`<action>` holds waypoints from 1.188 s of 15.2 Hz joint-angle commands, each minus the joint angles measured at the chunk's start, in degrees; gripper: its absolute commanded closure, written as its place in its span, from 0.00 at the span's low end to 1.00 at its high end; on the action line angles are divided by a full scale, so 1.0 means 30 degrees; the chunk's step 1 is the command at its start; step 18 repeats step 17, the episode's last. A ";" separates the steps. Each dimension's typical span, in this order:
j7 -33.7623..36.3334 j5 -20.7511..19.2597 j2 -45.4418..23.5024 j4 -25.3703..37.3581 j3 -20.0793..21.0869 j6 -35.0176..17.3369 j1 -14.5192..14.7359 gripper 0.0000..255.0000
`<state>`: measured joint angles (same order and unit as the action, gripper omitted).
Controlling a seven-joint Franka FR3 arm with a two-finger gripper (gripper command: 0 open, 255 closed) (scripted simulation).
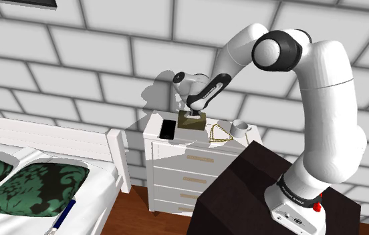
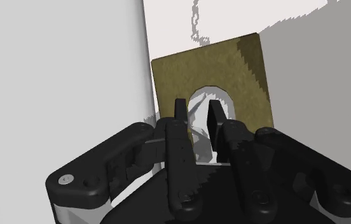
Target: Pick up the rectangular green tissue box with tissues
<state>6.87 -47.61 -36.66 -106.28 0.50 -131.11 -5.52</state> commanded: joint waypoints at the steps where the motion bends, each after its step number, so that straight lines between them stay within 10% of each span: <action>1: -0.0093 0.0084 0.0151 -0.0065 0.0088 0.0066 0.0021 1.00; 18: -0.1863 0.1221 0.2902 -0.0577 0.0591 0.1852 -0.0215 1.00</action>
